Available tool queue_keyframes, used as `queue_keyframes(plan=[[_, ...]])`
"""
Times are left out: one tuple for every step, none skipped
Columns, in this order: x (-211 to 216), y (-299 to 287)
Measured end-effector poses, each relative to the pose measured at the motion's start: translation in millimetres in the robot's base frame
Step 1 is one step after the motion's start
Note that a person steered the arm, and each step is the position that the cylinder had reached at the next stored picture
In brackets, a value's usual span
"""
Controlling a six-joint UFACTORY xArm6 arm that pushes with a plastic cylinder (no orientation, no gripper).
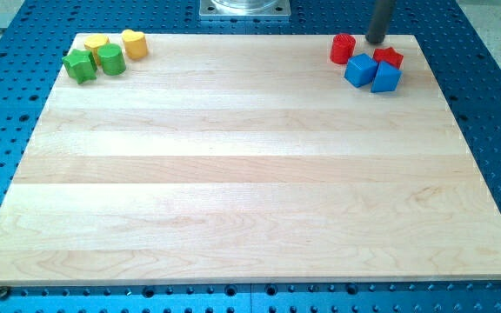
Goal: Slide the red circle into the blue cube
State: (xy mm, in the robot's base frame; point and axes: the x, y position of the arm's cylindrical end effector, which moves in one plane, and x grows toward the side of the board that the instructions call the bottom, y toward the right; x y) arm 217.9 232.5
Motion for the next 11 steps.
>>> queue_keyframes(plan=[[-5.1, -72.9], [-13.3, -110.0], [-5.8, -153.6], [22.3, -97.9], [15.6, -93.1], [12.9, -96.0], [12.6, -96.0], [13.0, -96.0], [13.0, -96.0], [13.0, -98.6], [13.0, -98.7]])
